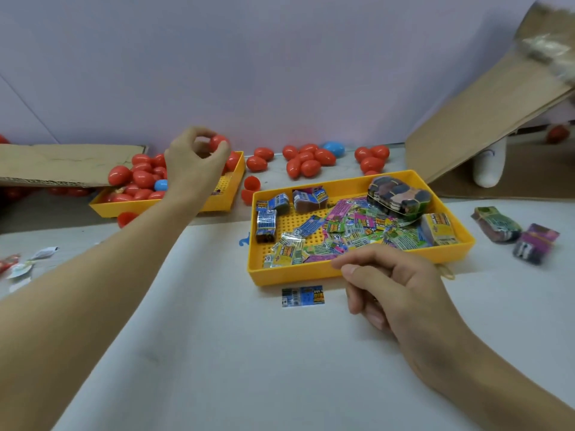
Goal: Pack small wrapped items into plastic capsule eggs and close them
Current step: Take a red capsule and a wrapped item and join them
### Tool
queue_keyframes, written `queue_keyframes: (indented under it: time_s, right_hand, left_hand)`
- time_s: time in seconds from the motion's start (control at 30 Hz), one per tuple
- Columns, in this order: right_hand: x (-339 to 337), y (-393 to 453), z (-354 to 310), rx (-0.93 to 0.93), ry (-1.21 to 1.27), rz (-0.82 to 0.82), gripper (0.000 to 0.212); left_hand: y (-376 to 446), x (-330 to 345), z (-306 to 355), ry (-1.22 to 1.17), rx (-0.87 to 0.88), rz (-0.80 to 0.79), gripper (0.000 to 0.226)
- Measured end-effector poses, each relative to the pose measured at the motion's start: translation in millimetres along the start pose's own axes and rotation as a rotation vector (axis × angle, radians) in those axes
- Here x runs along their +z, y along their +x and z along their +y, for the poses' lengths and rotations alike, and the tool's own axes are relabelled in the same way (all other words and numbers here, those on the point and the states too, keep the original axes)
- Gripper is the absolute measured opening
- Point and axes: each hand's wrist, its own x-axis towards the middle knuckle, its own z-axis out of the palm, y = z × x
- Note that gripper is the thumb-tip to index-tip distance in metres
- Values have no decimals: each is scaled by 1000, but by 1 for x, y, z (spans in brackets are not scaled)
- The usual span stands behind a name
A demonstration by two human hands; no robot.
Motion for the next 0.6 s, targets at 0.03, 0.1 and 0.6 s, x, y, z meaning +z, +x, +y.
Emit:
queue_keyframes:
  time_s: [0.03, 0.1, 0.6]
  right_hand:
    - [0, 0, 0, 4, 0, 1, 25]
    - [-1, 0, 0, 17, 1, 9, 24]
    - [5, -4, -9, 32, -31, 20, 49]
  left_hand:
    - [-9, -3, 14, -165, -27, -34, 18]
    - [-35, -10, 43, -471, -90, -129, 9]
    - [-224, -7, 76, -854, -249, -419, 30]
